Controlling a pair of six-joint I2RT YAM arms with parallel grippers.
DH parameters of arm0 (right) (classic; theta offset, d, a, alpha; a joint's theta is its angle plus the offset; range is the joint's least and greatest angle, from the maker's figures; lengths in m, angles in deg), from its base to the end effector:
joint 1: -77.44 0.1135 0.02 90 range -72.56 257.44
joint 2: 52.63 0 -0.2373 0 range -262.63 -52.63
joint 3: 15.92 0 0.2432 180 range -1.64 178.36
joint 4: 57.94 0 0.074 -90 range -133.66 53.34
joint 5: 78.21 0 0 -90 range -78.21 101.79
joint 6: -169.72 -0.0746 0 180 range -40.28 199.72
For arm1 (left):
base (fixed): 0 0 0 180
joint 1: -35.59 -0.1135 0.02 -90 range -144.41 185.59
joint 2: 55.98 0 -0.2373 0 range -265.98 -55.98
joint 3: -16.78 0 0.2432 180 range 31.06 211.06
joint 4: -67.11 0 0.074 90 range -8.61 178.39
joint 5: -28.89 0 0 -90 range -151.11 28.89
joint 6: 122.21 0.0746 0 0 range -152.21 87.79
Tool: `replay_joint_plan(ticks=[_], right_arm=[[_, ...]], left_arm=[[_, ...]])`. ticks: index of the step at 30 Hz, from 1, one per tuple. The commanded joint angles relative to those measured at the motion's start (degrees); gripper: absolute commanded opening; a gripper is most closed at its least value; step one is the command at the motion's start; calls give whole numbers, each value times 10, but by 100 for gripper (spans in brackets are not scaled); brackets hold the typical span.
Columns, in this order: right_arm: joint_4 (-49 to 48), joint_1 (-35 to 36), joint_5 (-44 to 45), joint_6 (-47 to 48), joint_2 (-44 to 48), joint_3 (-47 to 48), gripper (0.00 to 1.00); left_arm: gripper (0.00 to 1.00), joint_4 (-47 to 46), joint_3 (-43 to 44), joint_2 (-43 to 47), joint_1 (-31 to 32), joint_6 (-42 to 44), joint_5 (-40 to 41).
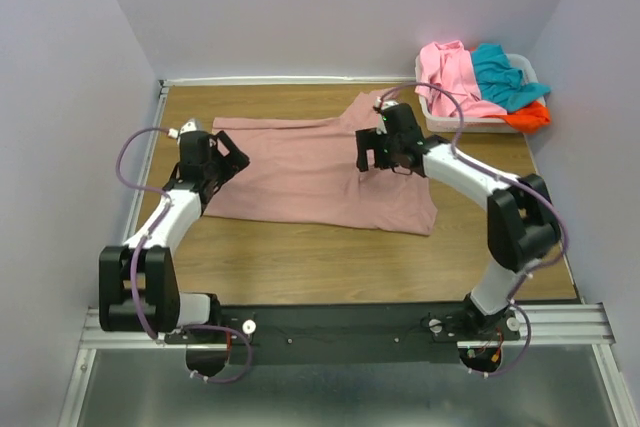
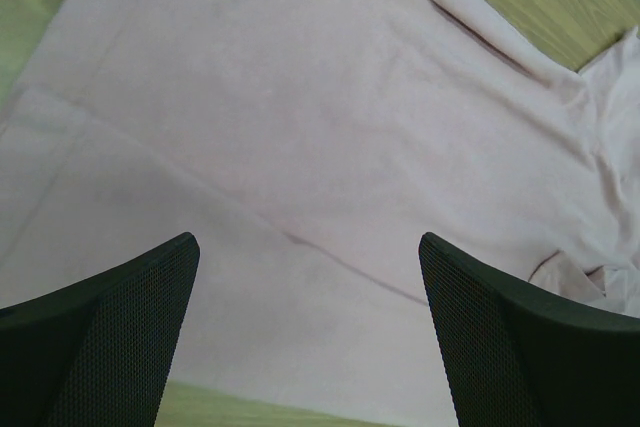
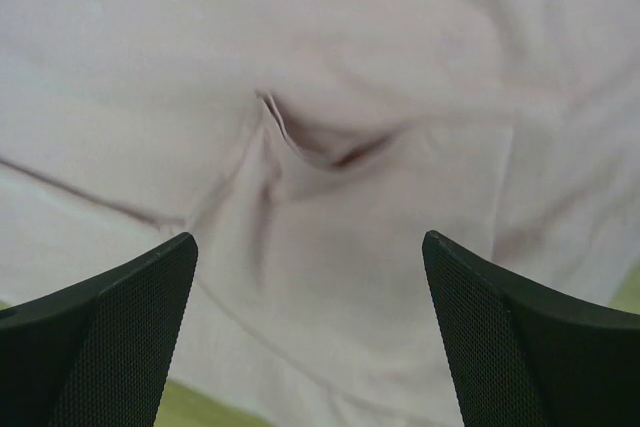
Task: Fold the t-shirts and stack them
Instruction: Fold the tshirt
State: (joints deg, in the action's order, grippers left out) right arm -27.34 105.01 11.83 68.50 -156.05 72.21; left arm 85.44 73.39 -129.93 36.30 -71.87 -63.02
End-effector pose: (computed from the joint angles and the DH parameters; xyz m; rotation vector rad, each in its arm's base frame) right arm 0.3662 0.1911 0.1735 -0.3403 2.3715 0.3215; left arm 0.3072 -0.0063 0.1824 -0.7243 2.1053 -0.4290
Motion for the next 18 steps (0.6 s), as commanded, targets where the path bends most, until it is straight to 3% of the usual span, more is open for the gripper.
replay_joint_plan(ticks=[1, 5, 9, 18], right_arm=[[6, 3, 74, -143, 93, -114, 100], [6, 4, 49, -146, 134, -210, 100], [9, 4, 40, -149, 135, -244, 100], [40, 4, 33, -183, 204, -363, 100]], left_arm=[[98, -26, 61, -74, 27, 25, -28], [98, -35, 79, -158, 34, 25, -62], [99, -37, 65, -184, 34, 23, -60], [98, -9, -42, -139, 34, 6, -18]])
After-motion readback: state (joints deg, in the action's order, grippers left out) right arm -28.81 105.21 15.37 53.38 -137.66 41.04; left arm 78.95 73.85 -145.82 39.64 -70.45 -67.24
